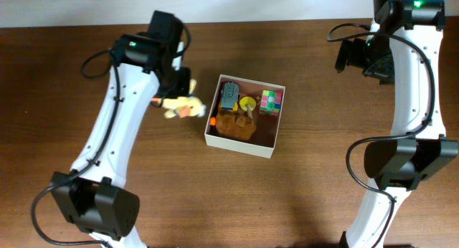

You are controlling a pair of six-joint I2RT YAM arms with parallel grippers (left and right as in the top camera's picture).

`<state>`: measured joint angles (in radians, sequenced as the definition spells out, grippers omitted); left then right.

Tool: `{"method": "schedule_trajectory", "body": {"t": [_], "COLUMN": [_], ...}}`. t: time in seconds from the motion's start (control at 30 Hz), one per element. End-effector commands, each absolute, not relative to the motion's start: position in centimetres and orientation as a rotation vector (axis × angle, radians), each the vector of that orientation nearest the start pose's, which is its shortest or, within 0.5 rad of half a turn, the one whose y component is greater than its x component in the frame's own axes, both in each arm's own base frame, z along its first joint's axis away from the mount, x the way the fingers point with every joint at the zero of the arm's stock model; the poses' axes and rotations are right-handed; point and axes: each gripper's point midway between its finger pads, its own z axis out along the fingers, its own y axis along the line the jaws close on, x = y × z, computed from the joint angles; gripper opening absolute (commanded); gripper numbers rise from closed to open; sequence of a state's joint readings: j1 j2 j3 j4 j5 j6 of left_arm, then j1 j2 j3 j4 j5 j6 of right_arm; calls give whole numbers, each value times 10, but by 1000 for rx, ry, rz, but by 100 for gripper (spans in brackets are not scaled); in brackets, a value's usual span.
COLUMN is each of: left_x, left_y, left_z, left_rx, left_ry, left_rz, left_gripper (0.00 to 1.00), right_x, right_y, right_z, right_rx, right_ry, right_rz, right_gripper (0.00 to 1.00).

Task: Pack container
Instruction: 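Carry the duck over the box and lower it inside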

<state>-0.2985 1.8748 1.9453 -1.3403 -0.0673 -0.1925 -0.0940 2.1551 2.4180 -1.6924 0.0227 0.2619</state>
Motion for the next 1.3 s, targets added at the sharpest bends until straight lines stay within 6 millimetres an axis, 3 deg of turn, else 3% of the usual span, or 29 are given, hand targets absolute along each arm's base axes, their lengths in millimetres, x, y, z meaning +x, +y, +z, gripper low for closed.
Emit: {"method": "schedule_trajectory", "body": {"t": [0.0,0.2,0.33,0.4,0.5,0.63,0.83,1.27], "left_x": [399,403,390,384,377,363,357,360], "left_y": [-157,-214,-263,-276,-290,-315,-328,-330], "left_z": [223,229,230,227,217,190,146,93], "left_rx": [227,471,835,947,1084,1224,1311,1348], "left_ry": [2755,2625,2498,2458,2422,2434,2502,2601], "left_rz": [-107,-163,-258,-263,-270,-375,-401,-377], "left_gripper": [2,2,2,2,2,2,2,2], "right_x": [418,418,418,418,418,418,418,418], "right_y": [-47,-47,-47,-47,-47,-47,-47,-47], "right_z": [222,222,222,222,222,222,222,222], "right_rx": [550,550,550,550,550,550,550,550], "right_ry": [2919,2919,2919,2919,2919,2919,2919,2919], "right_rz": [-31,-31,-31,-31,-31,-31,-31,-30], "right_gripper": [99,99,98,99,99,99,99,99]}}
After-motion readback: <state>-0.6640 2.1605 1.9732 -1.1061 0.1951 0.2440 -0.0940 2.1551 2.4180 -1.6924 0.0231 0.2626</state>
